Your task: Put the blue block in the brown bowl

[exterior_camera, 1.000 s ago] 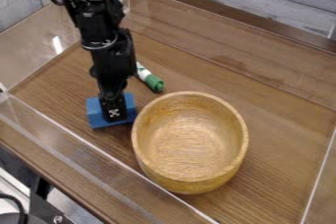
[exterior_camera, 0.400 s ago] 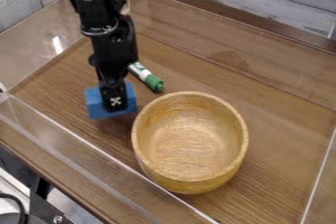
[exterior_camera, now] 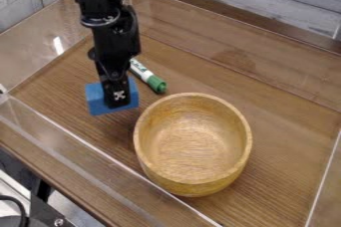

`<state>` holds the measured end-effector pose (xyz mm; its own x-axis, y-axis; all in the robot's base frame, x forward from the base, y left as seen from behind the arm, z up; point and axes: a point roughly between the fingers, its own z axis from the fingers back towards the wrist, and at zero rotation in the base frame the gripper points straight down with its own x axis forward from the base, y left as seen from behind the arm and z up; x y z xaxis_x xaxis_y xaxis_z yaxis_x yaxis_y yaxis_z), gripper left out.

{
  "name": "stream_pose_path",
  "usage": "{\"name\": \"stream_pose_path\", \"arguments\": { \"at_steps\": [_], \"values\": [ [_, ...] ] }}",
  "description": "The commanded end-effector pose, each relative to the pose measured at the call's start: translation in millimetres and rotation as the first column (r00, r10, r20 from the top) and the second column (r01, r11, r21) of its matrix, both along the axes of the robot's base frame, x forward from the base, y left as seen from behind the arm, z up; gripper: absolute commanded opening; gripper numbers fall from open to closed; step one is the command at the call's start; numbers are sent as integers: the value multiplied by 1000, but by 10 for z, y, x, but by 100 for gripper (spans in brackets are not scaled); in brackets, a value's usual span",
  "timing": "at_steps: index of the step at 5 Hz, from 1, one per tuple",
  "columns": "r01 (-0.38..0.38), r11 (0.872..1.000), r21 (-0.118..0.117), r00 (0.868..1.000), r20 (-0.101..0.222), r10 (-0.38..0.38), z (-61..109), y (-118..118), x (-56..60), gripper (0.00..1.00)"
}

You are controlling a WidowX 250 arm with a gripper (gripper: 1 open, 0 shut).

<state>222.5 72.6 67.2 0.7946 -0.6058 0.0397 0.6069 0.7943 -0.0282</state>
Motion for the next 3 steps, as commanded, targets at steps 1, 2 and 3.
{"name": "stream_pose_path", "arguments": {
  "at_steps": [1, 2, 3],
  "values": [
    [-5, 1000, 26, 998, 70, 3, 225, -38, 100, 0],
    [-18, 1000, 24, 997, 74, 16, 254, -104, 93, 0],
    [-31, 999, 23, 996, 78, 29, 261, -146, 88, 0]
  ]
}}
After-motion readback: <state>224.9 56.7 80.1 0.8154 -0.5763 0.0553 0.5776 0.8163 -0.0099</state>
